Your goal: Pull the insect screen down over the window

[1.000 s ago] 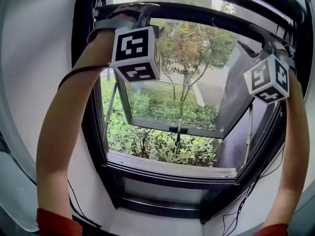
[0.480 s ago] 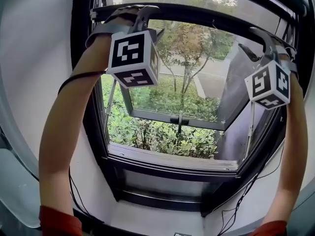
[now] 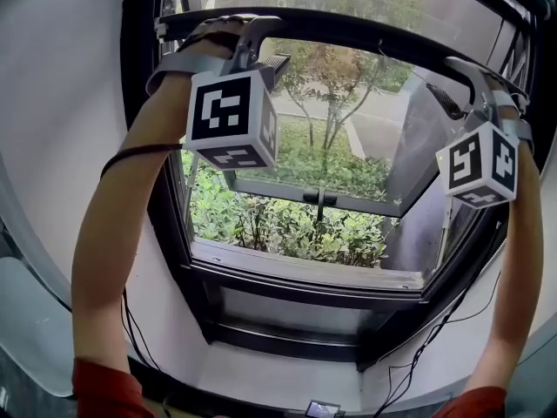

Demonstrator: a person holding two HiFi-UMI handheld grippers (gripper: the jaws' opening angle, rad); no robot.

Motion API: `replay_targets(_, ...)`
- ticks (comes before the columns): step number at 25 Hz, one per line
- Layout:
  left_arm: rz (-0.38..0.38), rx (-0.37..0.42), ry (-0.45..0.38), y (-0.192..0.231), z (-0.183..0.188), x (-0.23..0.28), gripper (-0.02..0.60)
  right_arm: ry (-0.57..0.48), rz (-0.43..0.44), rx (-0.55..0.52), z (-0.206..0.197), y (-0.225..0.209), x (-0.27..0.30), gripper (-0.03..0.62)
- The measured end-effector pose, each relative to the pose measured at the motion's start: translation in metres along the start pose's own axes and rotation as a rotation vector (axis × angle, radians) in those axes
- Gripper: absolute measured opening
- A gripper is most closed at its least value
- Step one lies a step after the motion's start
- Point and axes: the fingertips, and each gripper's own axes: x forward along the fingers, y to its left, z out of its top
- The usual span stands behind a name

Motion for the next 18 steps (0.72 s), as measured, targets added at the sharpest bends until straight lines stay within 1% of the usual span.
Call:
replay_targets(7, -0.027, -0.004, -0.009, -0.022, 0.002, -0.010, 0.178, 0.006, 0.056, -0.006, 0.001, 0.024, -0.011, 0.184)
replay_targets(18, -0.059, -0.005, -0.014, -0.054, 0.003, -0.025, 0.179, -0.020, 0.099, 0.018, 0.005, 0.056, -0.024, 0.195)
